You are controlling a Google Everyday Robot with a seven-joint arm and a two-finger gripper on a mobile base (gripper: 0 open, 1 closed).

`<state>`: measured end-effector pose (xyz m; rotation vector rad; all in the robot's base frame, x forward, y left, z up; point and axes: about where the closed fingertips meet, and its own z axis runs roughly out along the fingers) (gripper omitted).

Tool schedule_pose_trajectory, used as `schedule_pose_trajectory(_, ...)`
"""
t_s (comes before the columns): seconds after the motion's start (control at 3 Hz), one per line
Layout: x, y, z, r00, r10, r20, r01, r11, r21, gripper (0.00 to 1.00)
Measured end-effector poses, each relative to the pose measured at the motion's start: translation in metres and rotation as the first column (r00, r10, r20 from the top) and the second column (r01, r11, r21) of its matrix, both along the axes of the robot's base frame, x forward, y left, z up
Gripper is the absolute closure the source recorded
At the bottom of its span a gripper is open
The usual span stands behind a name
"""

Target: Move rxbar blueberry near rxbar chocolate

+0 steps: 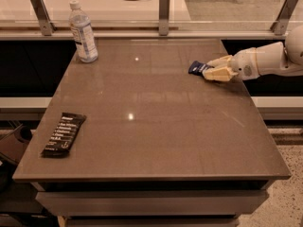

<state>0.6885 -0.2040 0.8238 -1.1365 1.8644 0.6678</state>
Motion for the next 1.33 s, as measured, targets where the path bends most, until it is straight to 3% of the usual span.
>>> schedule_pose_trajectory(0.67,-0.04,0.025,0.044,0.995,0.07,0.071,-0.066,0.996,-0.056,1.0)
schedule_pose_trajectory(1.0,-0.068,0.05,0.061,0.984,0.135,0.117,-0.127,0.989,-0.075,1.0)
schedule_pose_trajectory(1.33,-0.096,0.083,0.068,0.9663,0.211,0.148,-0.2,0.976,-0.082,1.0)
